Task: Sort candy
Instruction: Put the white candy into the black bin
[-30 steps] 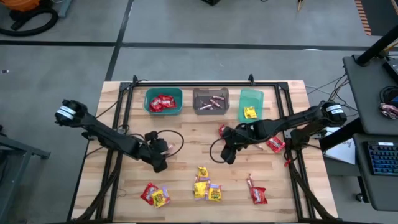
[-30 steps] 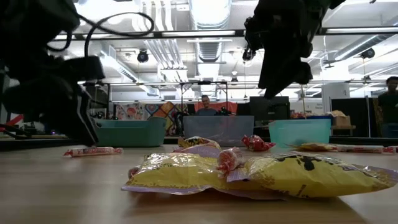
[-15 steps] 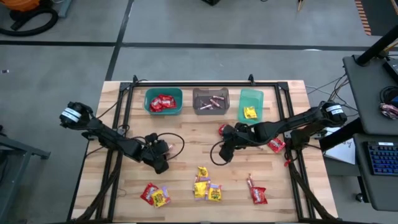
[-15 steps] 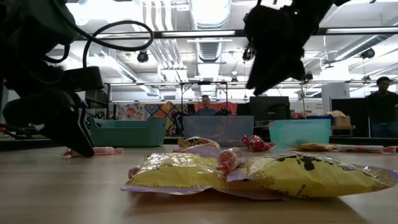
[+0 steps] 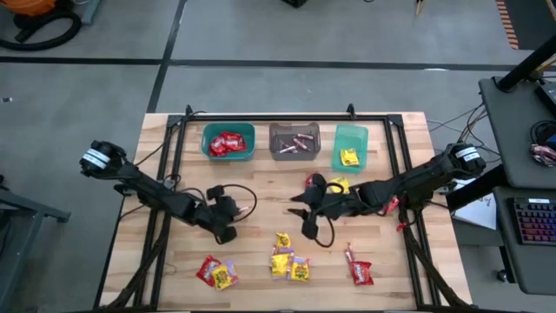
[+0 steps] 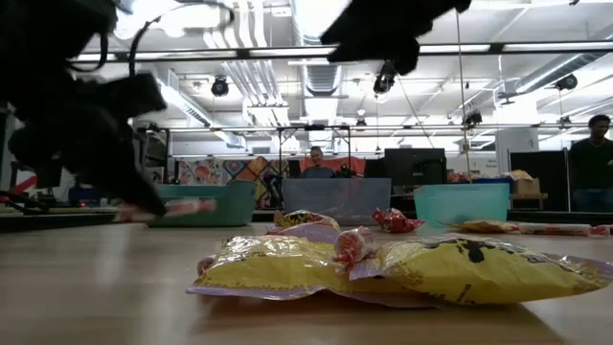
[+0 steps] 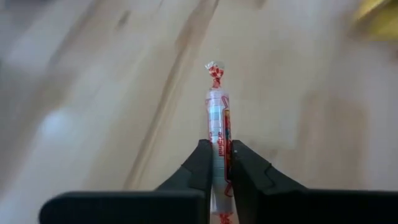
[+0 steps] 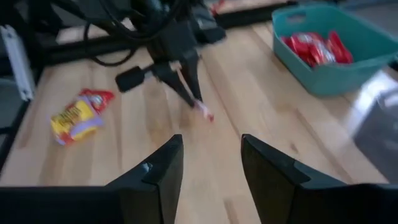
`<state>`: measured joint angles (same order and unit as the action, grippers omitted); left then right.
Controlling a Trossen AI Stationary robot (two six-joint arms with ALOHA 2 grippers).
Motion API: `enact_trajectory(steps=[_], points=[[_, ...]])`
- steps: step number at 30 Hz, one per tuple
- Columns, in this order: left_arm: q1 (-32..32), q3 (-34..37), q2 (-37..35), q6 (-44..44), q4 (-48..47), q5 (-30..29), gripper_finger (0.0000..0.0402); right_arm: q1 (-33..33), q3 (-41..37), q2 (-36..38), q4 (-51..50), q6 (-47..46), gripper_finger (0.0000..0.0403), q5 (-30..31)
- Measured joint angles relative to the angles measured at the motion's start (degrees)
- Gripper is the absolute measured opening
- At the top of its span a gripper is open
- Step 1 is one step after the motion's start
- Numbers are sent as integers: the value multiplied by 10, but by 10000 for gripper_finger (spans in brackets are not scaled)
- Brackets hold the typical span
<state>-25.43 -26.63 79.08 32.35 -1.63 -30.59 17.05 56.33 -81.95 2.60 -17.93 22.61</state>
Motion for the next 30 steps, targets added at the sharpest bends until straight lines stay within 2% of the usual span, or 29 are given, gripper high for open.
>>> enact_trajectory(steps=[5, 8, 12, 18, 22, 26, 30], points=[[-1, -1, -35, -122, 147, -1, 7, 8, -19, -12, 100, 57, 140, -1], [-1, -1, -52, -205, 256, 0, 7, 7, -33, -37, 196, 101, 140, 0], [-1, -2, -52, -269, 365, 12, 7, 7, -36, -84, 320, 149, 152, 0], [-1, -3, -36, -287, 424, 16, 7, 3, -35, -128, 424, 166, 184, -2], [0, -3, -21, -289, 476, 16, 7, -3, -34, -139, 436, 164, 197, -5], [0, -3, -2, -293, 521, 14, 7, -8, -34, -146, 455, 165, 192, -6], [1, -8, 22, -293, 543, 0, 7, -12, -34, -147, 461, 166, 164, -25]])
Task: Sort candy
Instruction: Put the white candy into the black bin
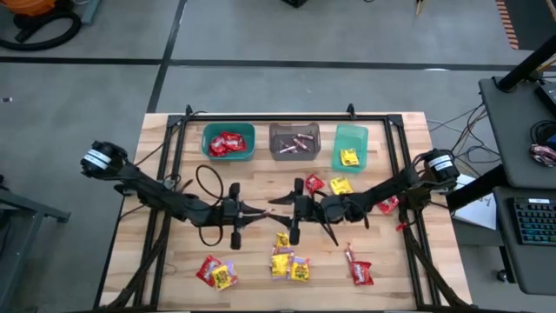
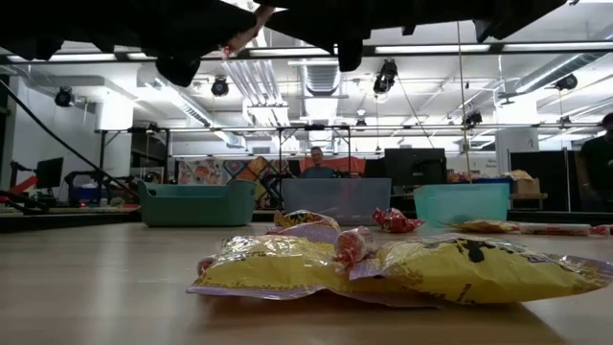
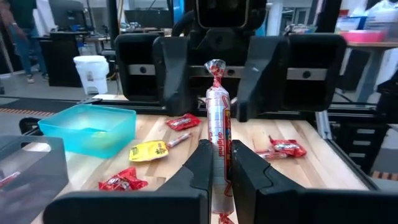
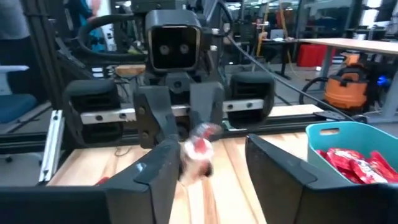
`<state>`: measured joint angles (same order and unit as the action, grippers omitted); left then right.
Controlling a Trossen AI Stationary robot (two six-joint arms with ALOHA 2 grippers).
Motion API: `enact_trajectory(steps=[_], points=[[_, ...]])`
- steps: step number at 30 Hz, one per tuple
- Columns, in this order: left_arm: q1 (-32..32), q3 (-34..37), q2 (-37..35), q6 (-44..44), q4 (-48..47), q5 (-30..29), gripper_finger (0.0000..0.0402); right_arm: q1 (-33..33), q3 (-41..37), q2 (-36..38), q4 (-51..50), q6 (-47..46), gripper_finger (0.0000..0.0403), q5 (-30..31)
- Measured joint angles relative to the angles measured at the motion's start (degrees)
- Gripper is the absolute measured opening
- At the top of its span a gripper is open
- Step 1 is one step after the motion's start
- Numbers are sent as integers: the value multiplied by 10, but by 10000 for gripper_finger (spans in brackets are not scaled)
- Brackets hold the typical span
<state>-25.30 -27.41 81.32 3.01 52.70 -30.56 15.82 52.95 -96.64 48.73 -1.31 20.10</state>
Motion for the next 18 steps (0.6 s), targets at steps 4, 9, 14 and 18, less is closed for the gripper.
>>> enact_trajectory(steps=[4, 9, 14, 18], points=[[4, -6, 23, 0, 17, -5, 7, -6, 0, 3, 0, 0, 106, -25], [10, -18, 37, 0, 19, -9, 12, -9, 0, 4, 1, 8, 31, -25], [11, -16, 29, -4, 21, -61, 51, -14, 0, 9, 2, 9, 31, -20], [12, -12, 18, -26, 21, -66, 88, -26, 0, 15, -6, 7, 31, -26]])
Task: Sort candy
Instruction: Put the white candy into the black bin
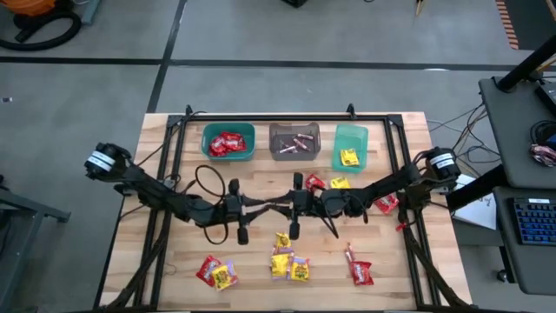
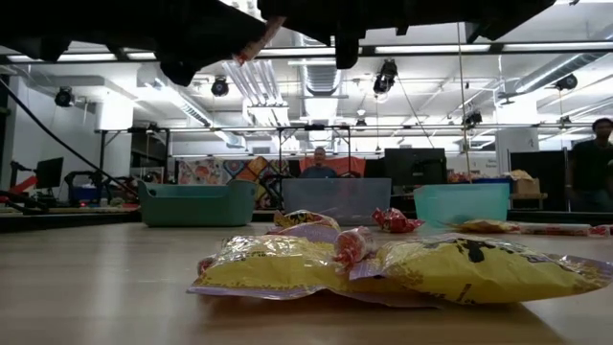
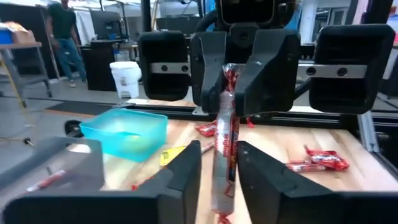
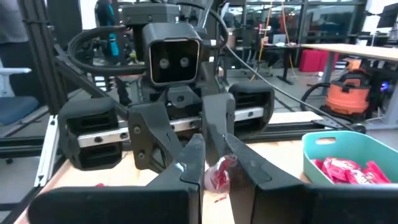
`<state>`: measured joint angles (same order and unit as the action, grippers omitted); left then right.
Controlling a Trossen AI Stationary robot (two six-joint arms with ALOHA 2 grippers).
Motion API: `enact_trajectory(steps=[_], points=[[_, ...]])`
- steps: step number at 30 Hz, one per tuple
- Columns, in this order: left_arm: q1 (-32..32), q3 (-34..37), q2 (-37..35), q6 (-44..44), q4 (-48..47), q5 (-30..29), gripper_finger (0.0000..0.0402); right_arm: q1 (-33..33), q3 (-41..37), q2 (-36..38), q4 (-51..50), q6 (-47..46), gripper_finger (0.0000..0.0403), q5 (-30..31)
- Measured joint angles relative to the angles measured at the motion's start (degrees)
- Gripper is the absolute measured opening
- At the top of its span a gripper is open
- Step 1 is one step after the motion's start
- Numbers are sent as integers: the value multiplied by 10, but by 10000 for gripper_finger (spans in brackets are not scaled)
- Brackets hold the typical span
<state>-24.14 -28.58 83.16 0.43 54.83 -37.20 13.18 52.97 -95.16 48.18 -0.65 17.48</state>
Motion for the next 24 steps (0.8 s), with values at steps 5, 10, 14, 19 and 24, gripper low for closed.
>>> enact_trajectory(steps=[5, 10, 14, 19, 24], points=[[4, 1, -13, -29, -12, -34, 123, -37, 0, 21, -61, -33, 31, 17], [21, 1, -37, -28, -84, -73, 136, -105, 0, 54, -183, -61, 31, 107], [49, 2, -59, -17, -147, -74, 137, -197, 0, 61, -234, -57, 31, 126], [91, 2, -90, 19, -236, -74, 137, -314, 0, 47, -281, -78, 33, 105], [120, 2, -107, 60, -314, -73, 137, -374, 1, 15, -281, -116, 89, 21]])
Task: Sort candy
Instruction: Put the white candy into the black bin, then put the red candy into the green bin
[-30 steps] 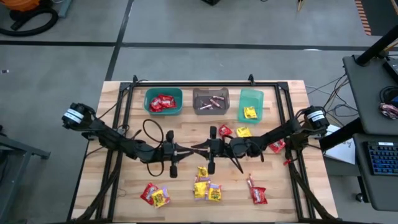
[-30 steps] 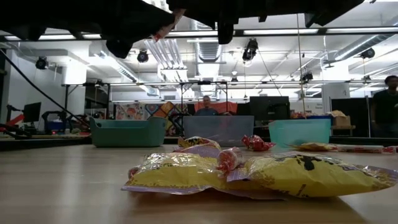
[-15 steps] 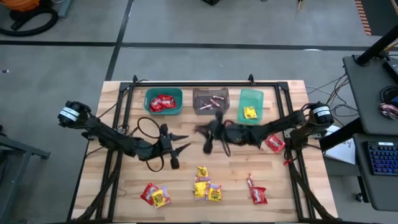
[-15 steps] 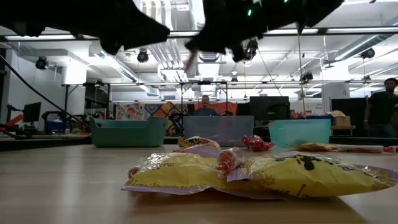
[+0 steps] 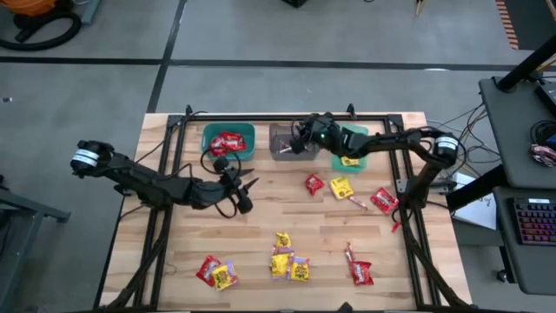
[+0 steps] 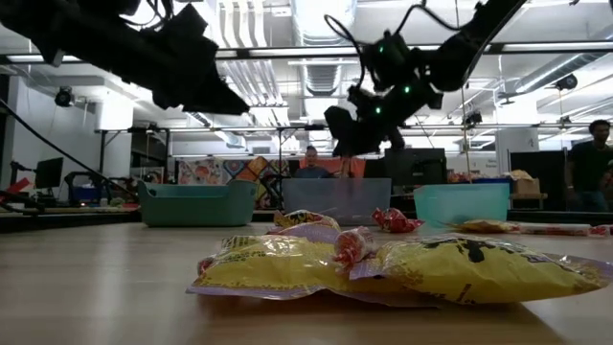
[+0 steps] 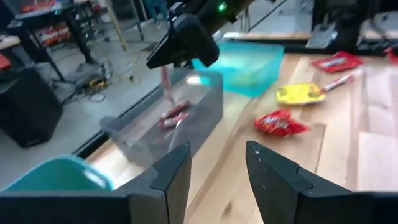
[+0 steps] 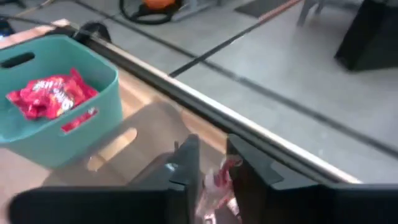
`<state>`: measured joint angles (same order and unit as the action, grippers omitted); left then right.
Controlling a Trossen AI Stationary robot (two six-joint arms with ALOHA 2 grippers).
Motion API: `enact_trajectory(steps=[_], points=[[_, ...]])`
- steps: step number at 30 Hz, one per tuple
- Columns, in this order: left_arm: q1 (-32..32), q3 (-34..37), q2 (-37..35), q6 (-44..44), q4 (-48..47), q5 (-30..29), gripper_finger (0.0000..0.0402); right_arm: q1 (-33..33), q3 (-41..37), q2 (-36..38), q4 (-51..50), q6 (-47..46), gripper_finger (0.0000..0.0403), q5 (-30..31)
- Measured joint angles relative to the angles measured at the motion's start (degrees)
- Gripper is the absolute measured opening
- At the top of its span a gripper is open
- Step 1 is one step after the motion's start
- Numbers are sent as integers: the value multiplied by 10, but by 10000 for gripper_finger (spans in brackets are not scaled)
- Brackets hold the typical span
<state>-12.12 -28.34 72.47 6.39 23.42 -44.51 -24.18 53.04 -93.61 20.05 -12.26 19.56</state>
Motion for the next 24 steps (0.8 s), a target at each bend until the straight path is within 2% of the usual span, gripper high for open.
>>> enact_trajectory(steps=[5, 10, 19, 24], points=[[4, 2, -2, 24, -17, 2, 137, -5, 12, -20, 0, -11, 160, -18], [4, 3, -9, 59, -42, 59, 137, 9, 20, -5, -12, -7, 204, -22], [-1, 3, -11, 136, -133, 248, 137, 79, 46, 74, -141, -35, 211, -129], [-18, 4, 3, 171, -134, 271, 137, 127, 78, 98, -287, -111, 206, -185]])
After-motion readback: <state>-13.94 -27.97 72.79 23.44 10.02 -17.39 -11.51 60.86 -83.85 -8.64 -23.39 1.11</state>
